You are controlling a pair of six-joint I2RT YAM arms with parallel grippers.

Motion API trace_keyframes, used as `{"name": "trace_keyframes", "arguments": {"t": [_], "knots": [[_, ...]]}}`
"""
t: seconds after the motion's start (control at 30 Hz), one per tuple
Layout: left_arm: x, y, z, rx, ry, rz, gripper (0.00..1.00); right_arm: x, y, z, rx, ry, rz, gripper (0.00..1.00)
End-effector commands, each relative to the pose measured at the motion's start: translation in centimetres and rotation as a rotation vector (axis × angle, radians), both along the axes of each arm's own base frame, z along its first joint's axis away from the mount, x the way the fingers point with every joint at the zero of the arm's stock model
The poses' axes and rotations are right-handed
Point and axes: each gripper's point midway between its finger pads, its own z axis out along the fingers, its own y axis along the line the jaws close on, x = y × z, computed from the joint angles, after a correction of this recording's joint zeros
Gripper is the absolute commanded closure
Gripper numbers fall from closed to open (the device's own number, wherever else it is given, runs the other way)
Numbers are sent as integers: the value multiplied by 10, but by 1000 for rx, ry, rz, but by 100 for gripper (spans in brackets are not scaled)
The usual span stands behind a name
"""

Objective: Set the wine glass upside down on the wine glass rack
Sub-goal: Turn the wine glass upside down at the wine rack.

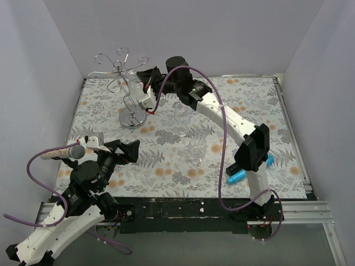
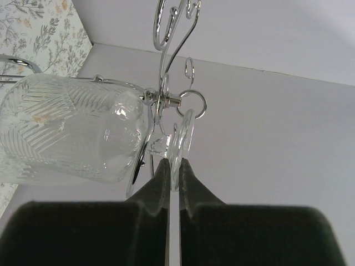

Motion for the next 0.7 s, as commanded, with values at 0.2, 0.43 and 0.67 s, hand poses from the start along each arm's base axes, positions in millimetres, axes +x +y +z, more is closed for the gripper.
{"name": "trace_keyframes", "arguments": {"t": [0.2, 0.43, 0.67], "knots": [[1, 3, -3, 9, 8, 16, 2, -34, -13, 68, 97, -108, 44, 99], [1, 3, -3, 10, 9, 14, 2, -37, -15, 64, 81, -105, 40, 99], [0, 2, -2, 6, 7, 11, 2, -41, -19, 71, 85, -110, 37, 99]]}}
